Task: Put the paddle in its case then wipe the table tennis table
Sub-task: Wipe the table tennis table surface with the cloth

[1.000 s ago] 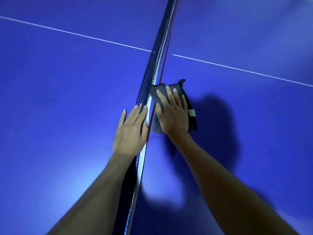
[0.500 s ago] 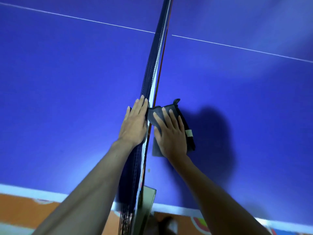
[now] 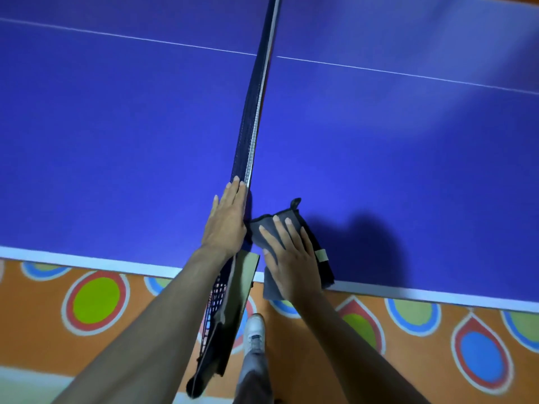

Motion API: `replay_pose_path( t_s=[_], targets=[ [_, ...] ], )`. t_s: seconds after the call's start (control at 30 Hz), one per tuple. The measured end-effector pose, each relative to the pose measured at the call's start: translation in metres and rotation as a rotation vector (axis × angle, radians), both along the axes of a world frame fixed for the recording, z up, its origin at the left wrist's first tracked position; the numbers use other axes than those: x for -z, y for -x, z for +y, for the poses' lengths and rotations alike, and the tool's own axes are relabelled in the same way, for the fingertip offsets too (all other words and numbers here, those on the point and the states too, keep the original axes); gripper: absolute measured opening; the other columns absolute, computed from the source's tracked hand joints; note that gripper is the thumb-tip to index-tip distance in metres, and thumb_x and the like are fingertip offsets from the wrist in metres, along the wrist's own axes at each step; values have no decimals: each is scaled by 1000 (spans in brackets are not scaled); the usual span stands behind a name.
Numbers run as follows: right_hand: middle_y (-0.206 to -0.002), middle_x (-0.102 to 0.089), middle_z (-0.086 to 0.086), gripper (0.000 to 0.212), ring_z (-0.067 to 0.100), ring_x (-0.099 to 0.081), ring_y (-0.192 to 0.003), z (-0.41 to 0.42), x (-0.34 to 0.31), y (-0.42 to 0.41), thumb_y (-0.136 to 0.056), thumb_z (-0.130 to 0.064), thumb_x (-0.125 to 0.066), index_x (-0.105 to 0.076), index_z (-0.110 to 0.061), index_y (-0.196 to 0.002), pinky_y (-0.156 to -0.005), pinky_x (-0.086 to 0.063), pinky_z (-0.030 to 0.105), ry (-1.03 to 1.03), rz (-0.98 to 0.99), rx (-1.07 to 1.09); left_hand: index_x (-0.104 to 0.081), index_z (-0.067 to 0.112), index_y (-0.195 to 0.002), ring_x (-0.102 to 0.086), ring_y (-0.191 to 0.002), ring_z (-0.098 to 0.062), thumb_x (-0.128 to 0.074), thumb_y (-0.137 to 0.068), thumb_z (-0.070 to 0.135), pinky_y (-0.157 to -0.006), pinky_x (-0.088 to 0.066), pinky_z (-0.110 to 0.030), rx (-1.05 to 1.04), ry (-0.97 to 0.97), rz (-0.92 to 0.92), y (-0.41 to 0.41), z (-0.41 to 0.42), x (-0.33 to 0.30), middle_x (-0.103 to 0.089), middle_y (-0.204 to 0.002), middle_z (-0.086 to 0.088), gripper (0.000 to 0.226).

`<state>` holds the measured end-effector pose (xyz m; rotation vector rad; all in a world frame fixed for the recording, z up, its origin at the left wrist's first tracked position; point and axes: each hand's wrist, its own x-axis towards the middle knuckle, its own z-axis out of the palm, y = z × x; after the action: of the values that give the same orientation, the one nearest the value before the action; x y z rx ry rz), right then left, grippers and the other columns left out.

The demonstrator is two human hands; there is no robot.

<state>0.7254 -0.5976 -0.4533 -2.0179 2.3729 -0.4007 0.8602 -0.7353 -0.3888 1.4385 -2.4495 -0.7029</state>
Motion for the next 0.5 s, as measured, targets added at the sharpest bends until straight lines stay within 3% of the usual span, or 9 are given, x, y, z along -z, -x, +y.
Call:
replay_pose_path(
  t_s=[0.2,0.37,0.5],
  targets=[
    [-171,-28,1,56,26,-25,-158,40,-1,-19,-104,-42,-46,-40,-36,-159,-124,-31,50,-2,6,138,-9,12,-164,2,-159,-17,-41,-84,-18,-130,-1,-37,-12,-12,30,14,15,-8,-1,-173,-2,91],
    [-171,-28,3,58,26,-22,-159,-15,-2,9,-104,-44,-43,-36,-36,-161,-128,-23,49,11,-14,207,-18,10,-163,-7,-159,-19,-43,-91,-13,-130,-2,-36,0,38,69,32,-2,-2,-10,-172,-4,80],
    [-167,-36,6,55,28,-27,-157,-79,-3,57,-104,-43,-44,-42,-33,-158,-125,-25,51,80,3,235,-20,10,-163,-9,-159,-19,-41,-91,-12,-129,0,-33,-11,40,93,49,-19,9,-10,-172,-4,78]
  ],
)
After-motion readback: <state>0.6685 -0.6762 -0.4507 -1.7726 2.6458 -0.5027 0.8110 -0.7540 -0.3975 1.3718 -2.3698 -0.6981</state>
